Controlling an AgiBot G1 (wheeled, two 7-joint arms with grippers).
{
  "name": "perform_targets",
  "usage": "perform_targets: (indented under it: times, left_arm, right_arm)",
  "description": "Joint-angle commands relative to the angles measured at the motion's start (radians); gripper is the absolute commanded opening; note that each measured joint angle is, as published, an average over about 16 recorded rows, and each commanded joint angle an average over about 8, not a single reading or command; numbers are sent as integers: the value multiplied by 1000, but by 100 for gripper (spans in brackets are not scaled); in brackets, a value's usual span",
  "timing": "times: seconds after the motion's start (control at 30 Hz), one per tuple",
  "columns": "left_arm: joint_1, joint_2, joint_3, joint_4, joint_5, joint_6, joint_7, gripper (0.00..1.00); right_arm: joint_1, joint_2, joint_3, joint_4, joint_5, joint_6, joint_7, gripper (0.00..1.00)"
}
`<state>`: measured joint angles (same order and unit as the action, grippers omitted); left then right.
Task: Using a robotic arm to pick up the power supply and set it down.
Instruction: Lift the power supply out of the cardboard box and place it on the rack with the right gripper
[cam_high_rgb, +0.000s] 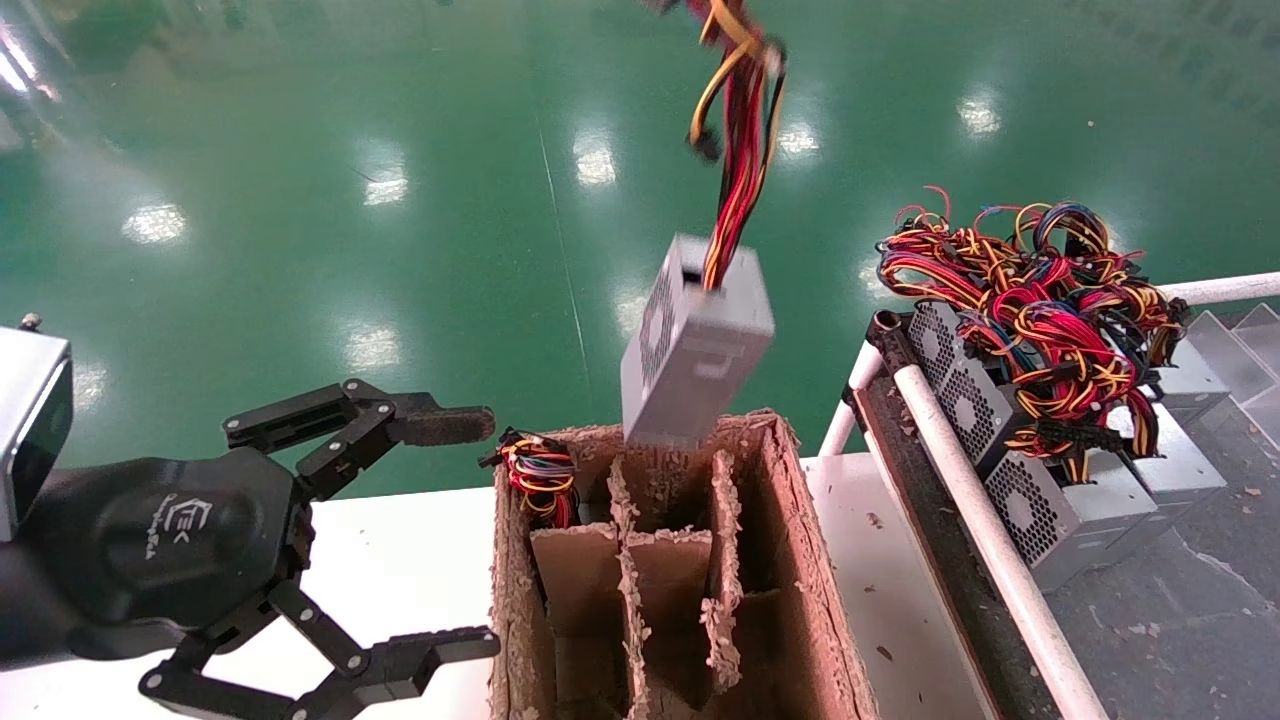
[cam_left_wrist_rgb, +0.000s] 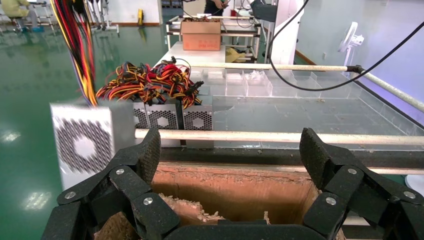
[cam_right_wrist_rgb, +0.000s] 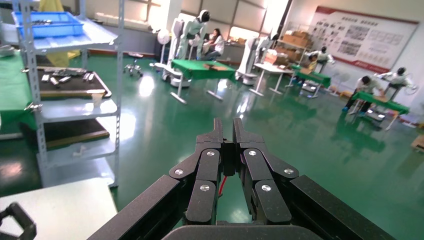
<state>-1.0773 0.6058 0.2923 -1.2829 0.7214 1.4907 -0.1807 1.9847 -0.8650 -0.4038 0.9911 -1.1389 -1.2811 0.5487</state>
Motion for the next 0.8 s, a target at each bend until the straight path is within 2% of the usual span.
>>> perform_targets:
  times: [0.03, 0.27, 0.53, 0.8]
  left_arm:
    - [0, 0, 0, 0, 0, 0, 0, 100]
    - [0, 0, 1, 0, 0, 0, 0, 100]
    - [0, 0, 1, 0, -1, 0, 1, 100]
    - [0, -1, 1, 0, -1, -1, 1, 100]
  right_arm:
    - [39, 3, 1, -29, -1, -16, 7, 0]
    - [201, 7, -13, -203, -61, -51, -31, 0]
    - [397, 14, -44, -448, -160, -72, -135, 0]
    - [567, 24, -88, -655, -274, -23, -256, 0]
